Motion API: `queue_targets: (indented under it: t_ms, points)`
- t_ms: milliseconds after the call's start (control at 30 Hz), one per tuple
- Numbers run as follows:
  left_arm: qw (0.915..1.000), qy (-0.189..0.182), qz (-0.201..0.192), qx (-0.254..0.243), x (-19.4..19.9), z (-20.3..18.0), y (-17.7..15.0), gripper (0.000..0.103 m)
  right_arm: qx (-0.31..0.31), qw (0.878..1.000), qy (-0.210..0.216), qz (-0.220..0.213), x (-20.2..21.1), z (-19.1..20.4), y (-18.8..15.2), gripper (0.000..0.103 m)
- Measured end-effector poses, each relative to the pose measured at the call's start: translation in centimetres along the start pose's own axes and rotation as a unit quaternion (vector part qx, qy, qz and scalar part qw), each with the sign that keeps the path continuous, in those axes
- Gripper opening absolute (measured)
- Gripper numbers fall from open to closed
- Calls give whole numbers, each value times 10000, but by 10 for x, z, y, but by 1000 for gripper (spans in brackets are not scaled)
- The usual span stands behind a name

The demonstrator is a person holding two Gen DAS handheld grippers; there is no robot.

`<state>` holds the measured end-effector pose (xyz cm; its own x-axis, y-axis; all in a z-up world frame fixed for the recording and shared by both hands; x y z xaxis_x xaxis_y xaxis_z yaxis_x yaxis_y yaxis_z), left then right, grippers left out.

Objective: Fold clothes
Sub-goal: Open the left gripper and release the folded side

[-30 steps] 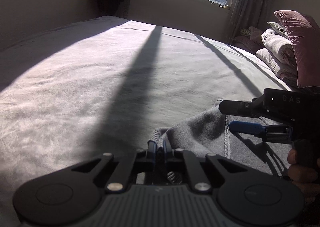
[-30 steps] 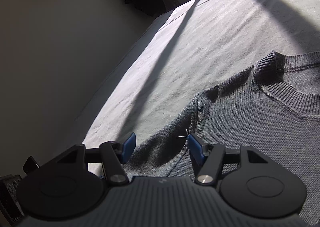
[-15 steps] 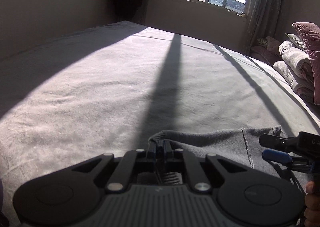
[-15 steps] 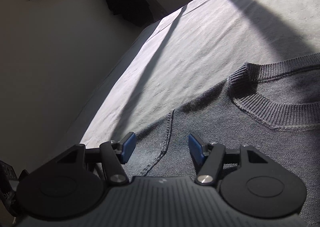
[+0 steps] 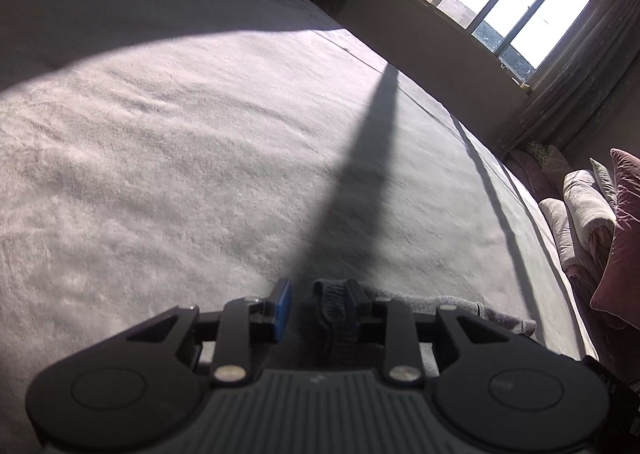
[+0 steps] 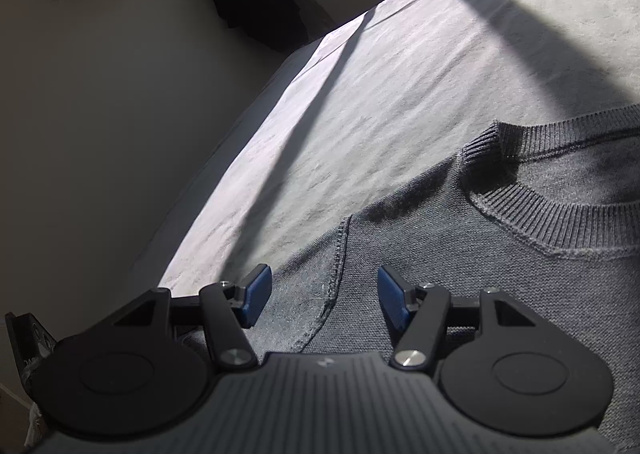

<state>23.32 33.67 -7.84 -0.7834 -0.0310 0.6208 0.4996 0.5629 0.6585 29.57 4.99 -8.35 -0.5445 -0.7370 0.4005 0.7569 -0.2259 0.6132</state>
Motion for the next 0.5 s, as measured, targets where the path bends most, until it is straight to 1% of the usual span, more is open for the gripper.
queue_targets:
  t_ms: [67,167,200,233,267,333,400,433,500]
  points:
    - [9996,118,-218,-156,0,-6,0,0,74,9999,47,59,-1,3,-1,63]
    - [9941,246,-870,-600,14,-21,8,0,203,9995,170,156,-2,9,-3,63]
    - [9928,357,-850,-771,11,-25,9,0,218,9994,209,192,-3,11,-4,63]
    - [9915,491,-751,-946,6,-28,9,0,232,9992,247,231,-5,13,-6,63]
    - [9914,597,-545,-1032,0,-29,8,0,245,9989,273,277,-6,14,-8,63]
    - [9924,700,-294,-964,-2,-23,8,1,311,9985,283,356,-9,17,-10,63]
    - [9936,717,-147,-855,2,-18,8,10,429,9975,344,438,-9,23,-12,63]
    - [9947,668,-112,-775,7,-14,9,13,525,9964,474,473,-7,27,-13,63]
    - [9961,680,55,-564,18,-7,7,24,856,9917,773,562,-4,38,-15,63]
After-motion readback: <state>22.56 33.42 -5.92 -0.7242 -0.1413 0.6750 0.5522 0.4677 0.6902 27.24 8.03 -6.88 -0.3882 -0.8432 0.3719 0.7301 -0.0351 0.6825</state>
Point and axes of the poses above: each gripper's, at about its wrist camera, not at the fingertips, and x roughly against the way its jaws point, z to its left, y to its top, the point moved 5 cm from there along -x, roughly the way its jaws point, and after that the axes turned 4 degrees about y, right-handed, at the moved point
